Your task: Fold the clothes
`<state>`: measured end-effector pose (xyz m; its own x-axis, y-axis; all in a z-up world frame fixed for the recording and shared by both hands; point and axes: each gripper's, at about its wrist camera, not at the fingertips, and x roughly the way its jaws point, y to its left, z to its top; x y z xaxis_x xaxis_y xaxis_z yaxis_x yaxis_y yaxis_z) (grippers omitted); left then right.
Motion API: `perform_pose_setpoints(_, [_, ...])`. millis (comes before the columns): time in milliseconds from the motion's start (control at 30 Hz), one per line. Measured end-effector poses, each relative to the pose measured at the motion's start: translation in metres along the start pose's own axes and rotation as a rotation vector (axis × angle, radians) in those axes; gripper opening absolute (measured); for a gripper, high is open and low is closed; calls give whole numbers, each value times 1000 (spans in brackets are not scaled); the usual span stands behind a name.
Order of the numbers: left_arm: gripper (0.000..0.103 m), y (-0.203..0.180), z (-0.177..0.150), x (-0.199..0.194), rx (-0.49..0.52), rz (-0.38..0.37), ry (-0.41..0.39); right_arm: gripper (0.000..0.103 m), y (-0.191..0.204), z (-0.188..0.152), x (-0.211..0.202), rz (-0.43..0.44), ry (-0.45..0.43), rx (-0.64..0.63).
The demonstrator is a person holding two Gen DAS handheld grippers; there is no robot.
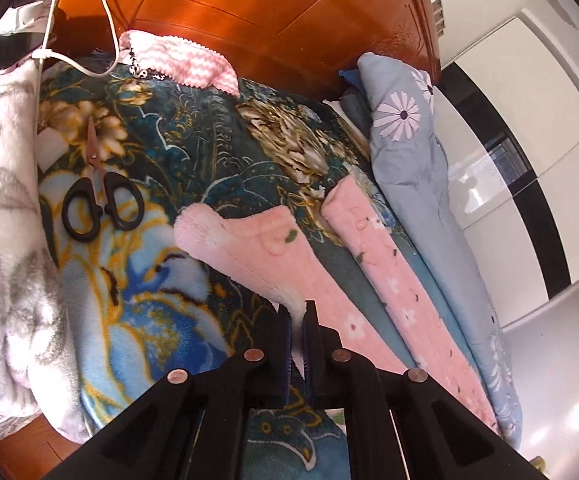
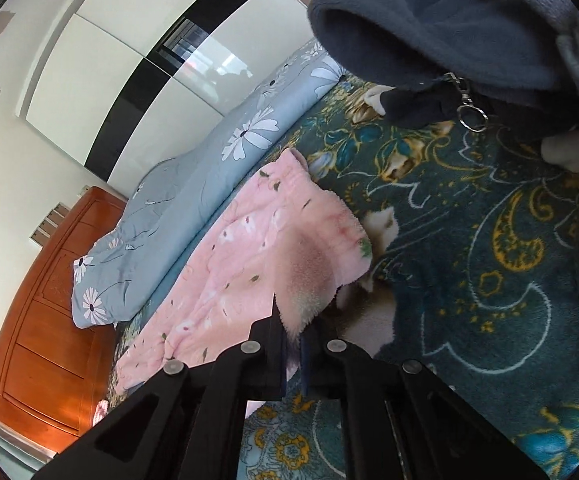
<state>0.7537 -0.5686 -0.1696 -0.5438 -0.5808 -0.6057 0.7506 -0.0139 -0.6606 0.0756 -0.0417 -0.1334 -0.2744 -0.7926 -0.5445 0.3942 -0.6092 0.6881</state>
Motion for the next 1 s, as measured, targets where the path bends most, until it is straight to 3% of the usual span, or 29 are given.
perform_pose_setpoints(233, [5,-33,20,7,-14,-58,-4,4,25,23,-1,129,-8,-5])
perform_pose_setpoints(567, [5,-88,79,42,-4,-30,-42,4,95,83,29,177,-38,-97])
perform_pose_setpoints(733, [5,-123,118,87,17,34,-43,5,118,120,69,173,-34,-83])
perform_pose_setpoints(1000, [5,-183,153,214,98,121,8,5,134,173,184,38,23,-62])
